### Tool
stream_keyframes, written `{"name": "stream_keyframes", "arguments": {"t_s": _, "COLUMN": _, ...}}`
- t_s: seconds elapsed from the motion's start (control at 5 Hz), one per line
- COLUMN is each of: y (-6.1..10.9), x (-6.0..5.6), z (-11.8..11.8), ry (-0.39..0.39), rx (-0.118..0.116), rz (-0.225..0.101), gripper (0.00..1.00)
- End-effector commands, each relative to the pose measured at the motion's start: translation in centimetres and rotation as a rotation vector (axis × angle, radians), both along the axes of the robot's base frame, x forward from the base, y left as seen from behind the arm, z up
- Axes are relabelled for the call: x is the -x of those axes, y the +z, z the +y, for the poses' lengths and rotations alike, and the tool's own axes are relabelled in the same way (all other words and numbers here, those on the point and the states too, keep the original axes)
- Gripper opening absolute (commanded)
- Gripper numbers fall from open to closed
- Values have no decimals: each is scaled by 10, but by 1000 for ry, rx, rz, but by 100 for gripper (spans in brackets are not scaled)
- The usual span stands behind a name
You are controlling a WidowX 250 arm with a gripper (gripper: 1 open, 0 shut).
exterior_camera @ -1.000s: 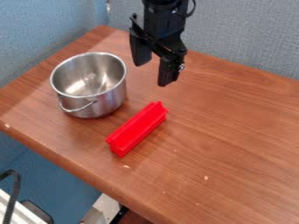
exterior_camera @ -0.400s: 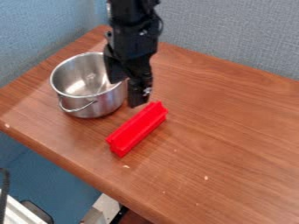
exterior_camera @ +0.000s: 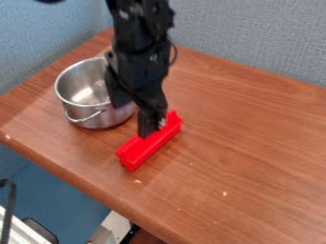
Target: Move the red object from the metal pot to the table
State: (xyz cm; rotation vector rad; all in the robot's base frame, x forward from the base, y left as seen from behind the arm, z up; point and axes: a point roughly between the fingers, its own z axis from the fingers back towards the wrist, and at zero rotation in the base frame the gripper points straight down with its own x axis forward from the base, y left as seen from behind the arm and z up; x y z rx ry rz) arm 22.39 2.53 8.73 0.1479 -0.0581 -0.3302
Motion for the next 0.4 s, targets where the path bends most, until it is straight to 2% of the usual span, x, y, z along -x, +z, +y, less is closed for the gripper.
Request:
{"name": "stream_keyframes", "arguments": {"t_s": 0.0, "y": -12, "x": -2, "z": -1, "ry": 5, "rx": -4, "rz": -20, "gripper": 100}}
{"name": "stream_keyframes", "arguments": {"t_s": 0.2, "y": -24, "x": -1, "z": -1, "ry": 10, "rx": -13, "rz": -29, "gripper": 100}}
